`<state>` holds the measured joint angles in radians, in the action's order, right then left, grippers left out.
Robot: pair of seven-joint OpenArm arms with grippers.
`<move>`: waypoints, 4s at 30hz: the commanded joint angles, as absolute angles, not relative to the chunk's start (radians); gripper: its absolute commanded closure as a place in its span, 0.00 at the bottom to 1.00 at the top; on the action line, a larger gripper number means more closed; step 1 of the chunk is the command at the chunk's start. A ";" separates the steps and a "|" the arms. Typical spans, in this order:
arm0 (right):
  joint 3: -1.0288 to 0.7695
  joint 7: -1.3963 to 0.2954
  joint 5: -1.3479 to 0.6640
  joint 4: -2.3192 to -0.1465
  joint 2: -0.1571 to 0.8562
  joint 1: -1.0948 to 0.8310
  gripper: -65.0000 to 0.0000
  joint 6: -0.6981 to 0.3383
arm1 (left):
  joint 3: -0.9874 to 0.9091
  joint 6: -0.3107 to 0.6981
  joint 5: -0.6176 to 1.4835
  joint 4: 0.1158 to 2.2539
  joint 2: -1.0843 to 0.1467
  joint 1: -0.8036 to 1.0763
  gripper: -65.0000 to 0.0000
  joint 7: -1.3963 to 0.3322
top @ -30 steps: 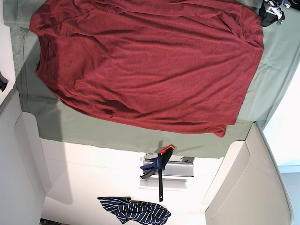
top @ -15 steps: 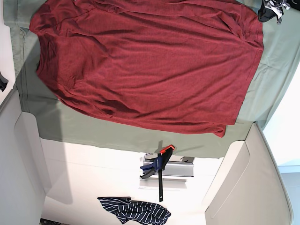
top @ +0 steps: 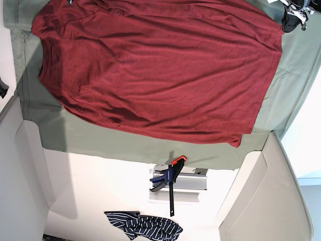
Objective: Fold the T-shirt properly
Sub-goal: 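Close both grippers on the shirt's shoulder edge and lift, then pull the gripped shoulder edge taut between both grippers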
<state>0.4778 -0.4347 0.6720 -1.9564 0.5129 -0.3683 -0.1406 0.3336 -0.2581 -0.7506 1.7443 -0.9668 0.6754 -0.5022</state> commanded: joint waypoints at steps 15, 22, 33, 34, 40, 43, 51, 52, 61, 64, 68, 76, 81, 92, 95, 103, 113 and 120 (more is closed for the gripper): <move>0.437 -0.427 0.718 -2.072 0.520 -0.424 1.00 -0.115 | 0.218 -0.266 -0.730 1.814 -0.986 0.676 1.00 -0.540; 0.400 -0.427 0.714 -2.072 0.518 -0.412 1.00 -0.115 | 0.068 -0.192 -0.571 1.814 -0.987 0.676 1.00 -0.498; 0.400 -0.427 0.715 -2.072 0.519 -0.365 1.00 -0.116 | 0.059 -0.189 -0.539 1.814 -0.986 0.677 1.00 -0.490; 0.400 -0.427 0.714 -2.072 0.520 -0.360 1.00 -0.116 | 0.059 -0.189 -0.539 1.814 -0.986 0.677 1.00 -0.490; 0.400 -0.423 0.691 -2.072 0.551 -0.331 1.00 -0.120 | 0.059 -0.190 -0.539 1.814 -0.986 0.676 1.00 -0.479; 0.400 -0.416 0.641 -2.072 0.583 -0.305 1.00 -0.162 | 0.059 -0.190 -0.537 1.814 -0.986 0.676 1.00 -0.471; 0.400 -0.371 0.556 -2.000 0.609 -0.209 1.00 -0.236 | 0.059 -0.189 -0.512 1.814 -0.986 0.676 1.00 -0.463; 0.400 -0.370 0.556 -1.982 0.609 -0.191 1.00 -0.236 | 0.059 -0.189 -0.512 1.814 -0.986 0.676 1.00 -0.463; 0.402 -0.355 0.453 -1.872 0.608 -0.031 1.00 -0.253 | 0.059 -0.186 -0.485 1.814 -0.986 0.653 1.00 -0.441; 0.403 -0.352 0.422 -1.841 0.599 0.003 1.00 -0.262 | 0.059 -0.186 -0.459 1.813 -0.986 0.628 1.00 -0.441; 0.428 -0.334 0.400 -1.794 0.592 0.033 1.00 -0.288 | 0.059 -0.142 -0.427 1.813 -0.986 0.595 1.00 -0.426; 0.535 -0.333 0.401 -1.653 0.564 0.121 1.00 -0.295 | 0.059 -0.107 -0.357 1.813 -0.986 0.546 1.00 -0.421; 0.537 -0.334 0.401 -1.641 0.512 0.126 1.00 -0.295 | 0.059 -0.081 -0.340 1.808 -0.986 0.546 1.00 -0.422; 0.537 -0.353 0.427 -1.643 0.537 0.124 1.00 -0.283 | 0.059 -0.081 -0.329 1.766 -0.986 0.546 1.00 -0.415; 0.537 -0.356 0.450 -1.644 0.564 0.125 1.00 -0.253 | 0.059 -0.081 -0.329 1.766 -0.986 0.546 1.00 -0.369; 0.537 -0.361 0.411 -1.643 0.561 0.212 1.00 -0.251 | 0.060 -0.032 -0.263 1.766 -0.978 0.459 1.00 -0.371; 0.537 -0.363 0.392 -1.579 0.556 0.282 1.00 -0.250 | 0.060 -0.009 -0.222 1.766 -0.978 0.383 1.00 -0.363; 0.537 -0.362 0.392 -1.464 0.510 0.355 1.00 -0.251 | 0.060 -0.006 -0.197 1.765 -0.978 0.324 1.00 -0.363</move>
<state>0.5480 -0.3553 0.3817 -1.4532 0.4976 0.3328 -0.2684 0.0738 0.0170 -0.1852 1.7584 -0.9554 0.3370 -0.3504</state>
